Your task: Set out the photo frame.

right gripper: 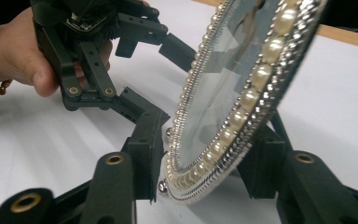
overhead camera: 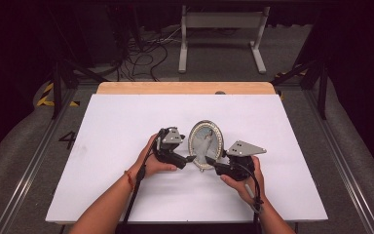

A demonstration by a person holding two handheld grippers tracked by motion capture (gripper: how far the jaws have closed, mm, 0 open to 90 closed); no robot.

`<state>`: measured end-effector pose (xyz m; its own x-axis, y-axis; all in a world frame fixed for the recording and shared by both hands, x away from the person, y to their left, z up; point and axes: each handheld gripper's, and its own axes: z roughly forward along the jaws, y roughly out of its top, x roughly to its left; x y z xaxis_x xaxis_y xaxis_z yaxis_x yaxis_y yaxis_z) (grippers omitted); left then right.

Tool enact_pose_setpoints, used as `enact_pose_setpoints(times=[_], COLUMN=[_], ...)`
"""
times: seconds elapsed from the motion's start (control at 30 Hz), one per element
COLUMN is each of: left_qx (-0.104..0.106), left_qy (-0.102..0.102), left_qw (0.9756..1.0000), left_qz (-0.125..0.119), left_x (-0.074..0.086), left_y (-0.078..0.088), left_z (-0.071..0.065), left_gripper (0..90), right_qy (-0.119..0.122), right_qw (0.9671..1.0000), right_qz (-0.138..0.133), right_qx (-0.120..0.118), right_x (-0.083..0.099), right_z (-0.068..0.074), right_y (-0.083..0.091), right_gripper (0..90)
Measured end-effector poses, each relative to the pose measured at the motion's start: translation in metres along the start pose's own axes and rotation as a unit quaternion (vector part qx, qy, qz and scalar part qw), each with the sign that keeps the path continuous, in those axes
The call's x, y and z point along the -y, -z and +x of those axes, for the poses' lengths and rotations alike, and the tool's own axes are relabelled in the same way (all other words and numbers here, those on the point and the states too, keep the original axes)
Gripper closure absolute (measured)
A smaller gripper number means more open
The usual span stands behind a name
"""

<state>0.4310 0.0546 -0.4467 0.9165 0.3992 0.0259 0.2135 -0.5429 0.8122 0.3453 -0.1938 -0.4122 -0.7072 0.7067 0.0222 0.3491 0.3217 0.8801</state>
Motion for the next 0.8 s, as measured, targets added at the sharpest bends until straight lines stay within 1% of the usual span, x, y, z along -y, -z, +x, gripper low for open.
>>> enact_pose_setpoints(times=[0.03, 0.07, 0.1, 0.13, 0.17, 0.2, 0.23, 0.33, 0.37, 0.47, 0.53, 0.57, 0.63, 0.67, 0.8], left_qx=[0.001, 0.007, 0.016, 0.019, 0.016, 0.016, 0.020, 0.032, 0.037, 0.026, 0.024, 0.028, 0.029, 0.027, 0.021], left_qy=[0.002, 0.008, 0.005, -0.003, -0.011, -0.019, -0.017, -0.015, -0.017, -0.021, -0.018, -0.012, -0.009, -0.002, -0.002], left_qw=[1.0000, 0.9999, 0.9998, 0.9998, 0.9998, 0.9997, 0.9996, 0.9994, 0.9992, 0.9994, 0.9995, 0.9995, 0.9995, 0.9996, 0.9996], left_qz=[-0.002, -0.005, -0.005, -0.002, 0.002, 0.008, 0.007, 0.000, 0.000, 0.008, 0.008, 0.007, 0.009, 0.013, 0.020], left_x=[0.000, 0.000, 0.000, -0.001, -0.001, -0.002, -0.002, -0.003, -0.003, -0.003, -0.003, -0.002, -0.001, 0.000, -0.001], left_y=[0.000, -0.001, -0.002, -0.003, -0.005, -0.007, -0.008, -0.010, -0.010, -0.007, -0.004, -0.002, -0.001, 0.001, 0.003], left_z=[0.001, 0.001, 0.001, 0.000, -0.001, -0.002, -0.004, -0.005, -0.005, -0.006, -0.004, -0.004, -0.004, -0.006, -0.008], left_gripper=[14.8, 15.7, 17.2, 18.4, 18.5, 19.0, 19.3, 22.0, 24.7, 29.0, 35.2, 37.0, 37.2, 36.5, 35.8], right_qy=[-0.004, -0.006, -0.014, -0.022, -0.030, -0.036, -0.040, -0.036, -0.037, -0.041, -0.040, -0.041, -0.041, -0.044, -0.044], right_qw=[1.0000, 1.0000, 0.9999, 0.9997, 0.9994, 0.9992, 0.9991, 0.9992, 0.9992, 0.9989, 0.9990, 0.9990, 0.9989, 0.9988, 0.9988], right_qz=[0.000, -0.001, -0.006, -0.010, -0.013, -0.015, -0.017, -0.017, -0.018, -0.021, -0.021, -0.020, -0.021, -0.022, -0.022], right_qx=[-0.001, 0.004, 0.006, 0.006, 0.005, -0.004, -0.007, -0.001, -0.002, -0.001, 0.002, 0.003, 0.003, 0.002, 0.007], right_x=[0.000, 0.000, 0.001, 0.002, 0.003, 0.004, 0.004, 0.003, 0.003, 0.003, 0.004, 0.004, 0.004, 0.003, 0.002], right_z=[0.000, 0.000, -0.001, -0.004, -0.006, -0.009, -0.009, -0.008, -0.008, -0.010, -0.010, -0.011, -0.012, -0.013, -0.013], right_y=[0.002, 0.003, 0.003, 0.004, 0.004, 0.004, 0.003, 0.003, 0.002, 0.002, 0.002, 0.001, 0.001, -0.001, -0.003], right_gripper=[59.0, 63.3, 67.8, 73.7, 74.8, 75.5, 75.6, 75.6, 75.7, 76.0, 75.9, 75.9, 76.0, 76.0, 76.0])
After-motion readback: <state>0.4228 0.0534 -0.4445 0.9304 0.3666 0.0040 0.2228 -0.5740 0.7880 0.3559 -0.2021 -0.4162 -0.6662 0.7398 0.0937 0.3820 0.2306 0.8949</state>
